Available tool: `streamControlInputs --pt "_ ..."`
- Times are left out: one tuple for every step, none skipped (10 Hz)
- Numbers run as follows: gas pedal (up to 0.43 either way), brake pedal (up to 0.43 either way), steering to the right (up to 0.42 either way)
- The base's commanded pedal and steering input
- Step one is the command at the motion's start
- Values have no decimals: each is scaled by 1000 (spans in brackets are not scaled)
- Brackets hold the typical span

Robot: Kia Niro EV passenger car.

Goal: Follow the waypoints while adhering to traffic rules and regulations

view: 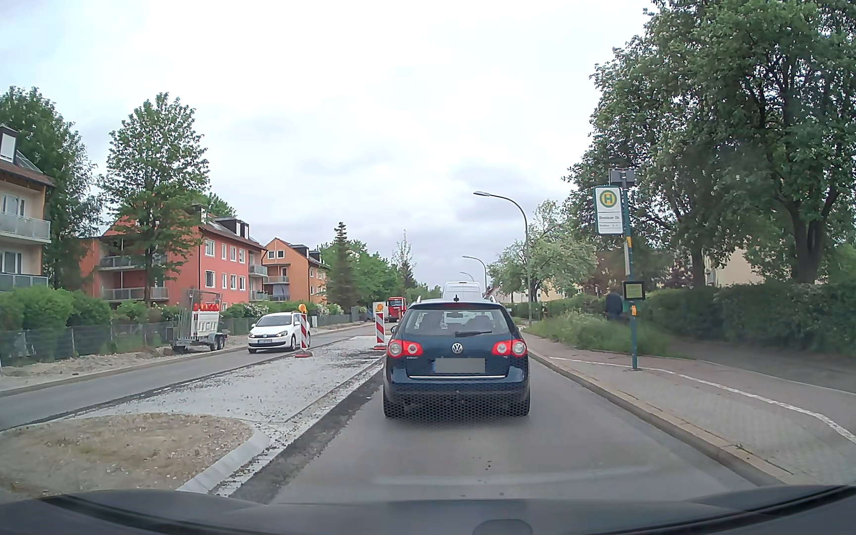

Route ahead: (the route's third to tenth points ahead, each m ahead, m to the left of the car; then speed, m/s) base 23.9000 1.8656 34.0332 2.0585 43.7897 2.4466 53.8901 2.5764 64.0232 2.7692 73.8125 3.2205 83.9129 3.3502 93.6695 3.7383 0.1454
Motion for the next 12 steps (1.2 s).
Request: streamControlInputs --pt "0 0 -11" --pt "0 0 -11" --pt "0 0 -11" --pt "0 0 -11" --pt "0 0 -11" --pt "0 0 -11" --pt "0 0 -11" --pt "39 0 -11" --pt "98 0 -11" --pt "110 0 -11" --pt "98 0 -11" --pt "87 0 -11"
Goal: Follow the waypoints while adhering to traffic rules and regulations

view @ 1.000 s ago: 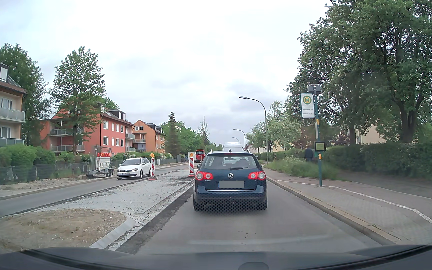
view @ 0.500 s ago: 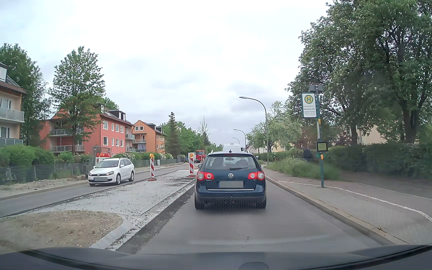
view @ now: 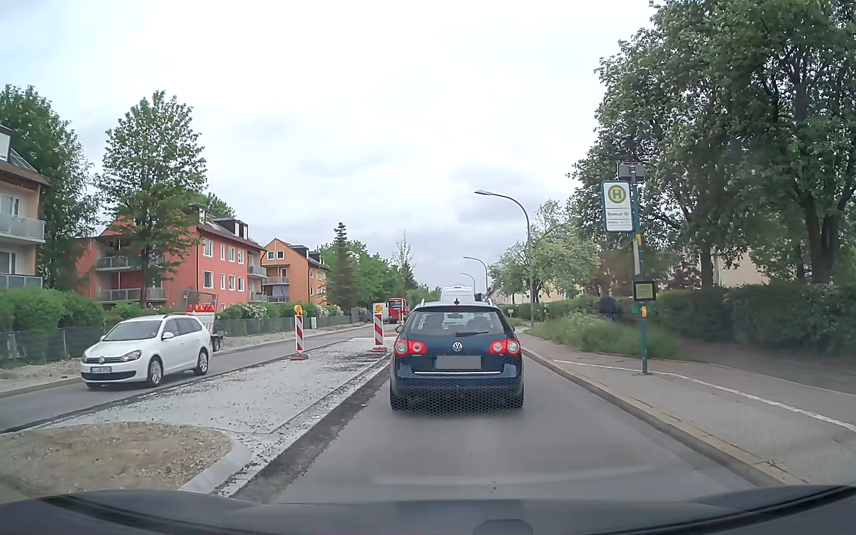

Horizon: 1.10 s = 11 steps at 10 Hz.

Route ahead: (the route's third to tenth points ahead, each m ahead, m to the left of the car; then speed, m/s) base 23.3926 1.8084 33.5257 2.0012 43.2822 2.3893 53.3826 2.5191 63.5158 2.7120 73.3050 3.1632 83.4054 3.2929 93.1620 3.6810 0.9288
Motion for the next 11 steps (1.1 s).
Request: streamControlInputs --pt "87 0 -13" --pt "87 0 -17" --pt "98 0 -21" --pt "98 0 -23" --pt "130 0 -24" --pt "150 0 -24" --pt "150 0 -24" --pt "138 0 -24" --pt "138 0 -24" --pt "138 0 -22" --pt "138 0 -20"
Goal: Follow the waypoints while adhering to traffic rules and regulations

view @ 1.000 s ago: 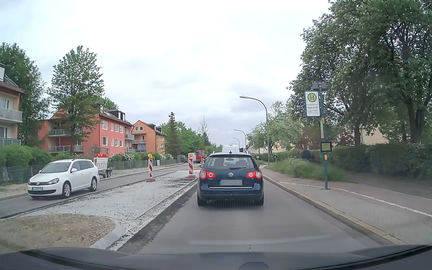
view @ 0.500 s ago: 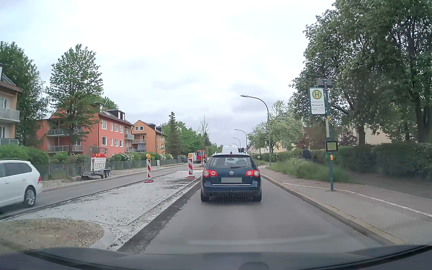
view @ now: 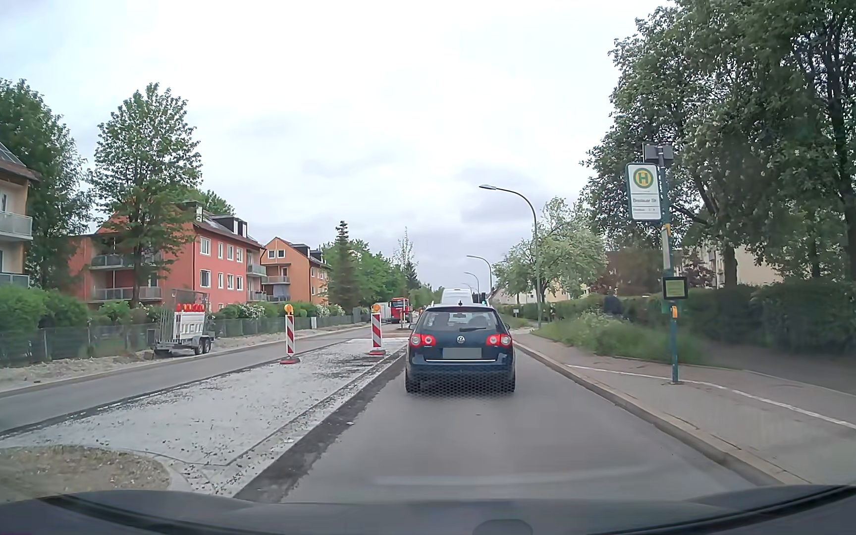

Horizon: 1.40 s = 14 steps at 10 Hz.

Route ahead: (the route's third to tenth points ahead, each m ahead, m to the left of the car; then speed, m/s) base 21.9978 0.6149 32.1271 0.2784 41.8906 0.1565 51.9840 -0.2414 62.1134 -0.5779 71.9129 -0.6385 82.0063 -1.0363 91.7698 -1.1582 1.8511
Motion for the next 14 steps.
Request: streamControlInputs --pt "138 0 -17" --pt "150 0 -16" --pt "169 0 -16" --pt "189 0 -14" --pt "189 0 -11" --pt "189 0 -8" --pt "189 0 -7" --pt "189 0 -6" --pt "189 0 -5" --pt "189 0 -5" --pt "189 0 -5" --pt "197 0 -5" --pt "197 0 -4" --pt "197 0 -4"
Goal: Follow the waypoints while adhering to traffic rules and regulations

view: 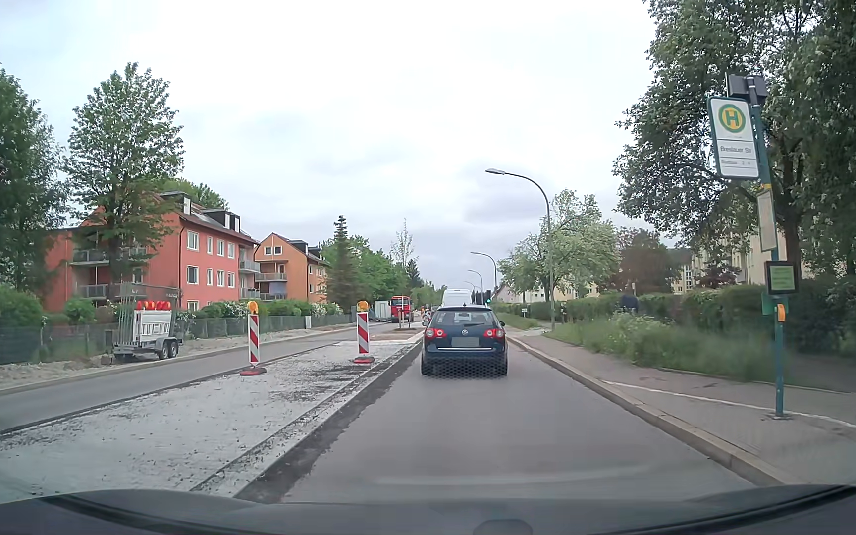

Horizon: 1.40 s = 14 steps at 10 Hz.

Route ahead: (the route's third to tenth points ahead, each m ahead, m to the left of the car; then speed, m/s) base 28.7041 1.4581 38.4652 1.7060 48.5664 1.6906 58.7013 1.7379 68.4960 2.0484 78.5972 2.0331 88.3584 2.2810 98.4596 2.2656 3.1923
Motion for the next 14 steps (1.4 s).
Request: streamControlInputs --pt "197 0 -3" --pt "197 0 -3" --pt "197 0 -3" --pt "197 0 -3" --pt "197 0 -3" --pt "197 0 -3" --pt "197 0 -3" --pt "197 0 -3" --pt "197 0 -3" --pt "197 0 -3" --pt "197 0 -3" --pt "197 0 -3" --pt "197 0 -3" --pt "197 0 -3"
